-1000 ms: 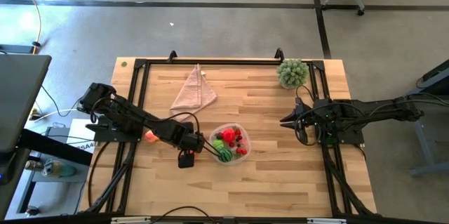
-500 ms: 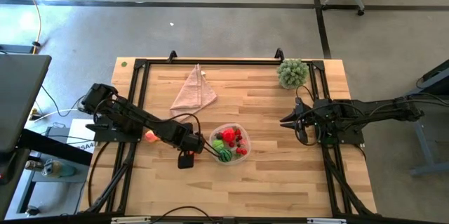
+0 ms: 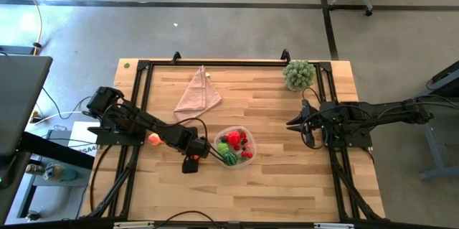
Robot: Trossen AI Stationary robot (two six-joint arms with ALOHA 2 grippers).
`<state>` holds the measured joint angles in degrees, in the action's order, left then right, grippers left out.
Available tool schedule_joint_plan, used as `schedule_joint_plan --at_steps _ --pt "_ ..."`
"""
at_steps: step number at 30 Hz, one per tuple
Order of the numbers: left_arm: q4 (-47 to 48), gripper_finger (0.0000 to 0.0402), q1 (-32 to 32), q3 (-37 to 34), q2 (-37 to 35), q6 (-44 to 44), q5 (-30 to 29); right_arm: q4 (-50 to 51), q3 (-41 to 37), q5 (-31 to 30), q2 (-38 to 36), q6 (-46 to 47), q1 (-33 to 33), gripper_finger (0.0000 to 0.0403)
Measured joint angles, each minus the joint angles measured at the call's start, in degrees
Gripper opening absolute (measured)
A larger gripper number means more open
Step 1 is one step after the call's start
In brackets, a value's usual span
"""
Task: Pick and placing Produce into tupperware
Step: Put the pumpkin into the transparent bin
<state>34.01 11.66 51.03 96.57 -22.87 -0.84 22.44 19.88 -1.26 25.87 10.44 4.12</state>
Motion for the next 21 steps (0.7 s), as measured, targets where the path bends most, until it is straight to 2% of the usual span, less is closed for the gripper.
schedule_joint_plan --at_steps 5,12,21 --pt "-0.7 0.031 0.0 0.0 0.0 0.1 -2.2 0.1 0.0 0.0 0.0 0.0 0.0 0.0068" --pt "-1.0 0.0305 0.0 0.0 0.0 0.1 -2.2 0.1 0.0 0.0 0.0 0.0 0.0 0.0068" --pt "-1.0 0.0248 0.0 0.0 0.0 -0.1 -2.0 0.1 0.0 0.0 0.0 0.0 0.0 0.0068"
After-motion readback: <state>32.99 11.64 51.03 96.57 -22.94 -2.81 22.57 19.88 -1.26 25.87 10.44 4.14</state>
